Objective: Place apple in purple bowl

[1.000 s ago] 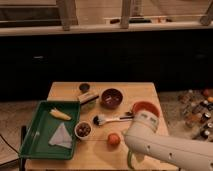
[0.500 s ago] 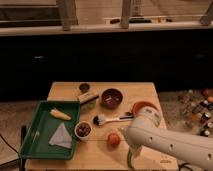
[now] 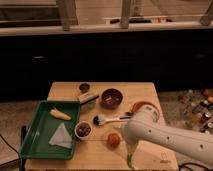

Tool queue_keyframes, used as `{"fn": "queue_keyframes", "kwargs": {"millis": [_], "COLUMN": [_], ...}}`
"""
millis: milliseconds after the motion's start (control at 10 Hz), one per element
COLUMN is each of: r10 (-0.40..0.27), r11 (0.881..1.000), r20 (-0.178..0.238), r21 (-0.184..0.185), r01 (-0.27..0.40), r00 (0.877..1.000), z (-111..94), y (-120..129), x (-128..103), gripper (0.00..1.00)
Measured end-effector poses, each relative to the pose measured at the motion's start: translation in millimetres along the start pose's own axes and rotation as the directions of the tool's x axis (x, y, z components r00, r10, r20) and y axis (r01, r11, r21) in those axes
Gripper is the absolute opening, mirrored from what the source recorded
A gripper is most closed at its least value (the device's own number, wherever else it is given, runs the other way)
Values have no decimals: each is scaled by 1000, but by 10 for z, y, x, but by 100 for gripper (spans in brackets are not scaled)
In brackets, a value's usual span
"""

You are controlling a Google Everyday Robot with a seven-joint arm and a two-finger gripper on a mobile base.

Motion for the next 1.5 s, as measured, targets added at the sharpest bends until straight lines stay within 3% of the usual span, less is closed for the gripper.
{"fn": "queue_keyframes", "kwargs": {"millis": [500, 1000, 1500], "r10": [-22, -45, -2], "r11": [1000, 998, 998], "r20": [100, 157, 211], "r21": [8, -29, -65], "r01": [21, 50, 16], "r00": [995, 987, 977], "z": [195, 389, 571], "y": [-204, -274, -220], "x": [-77, -145, -80], "gripper": [80, 78, 28]}}
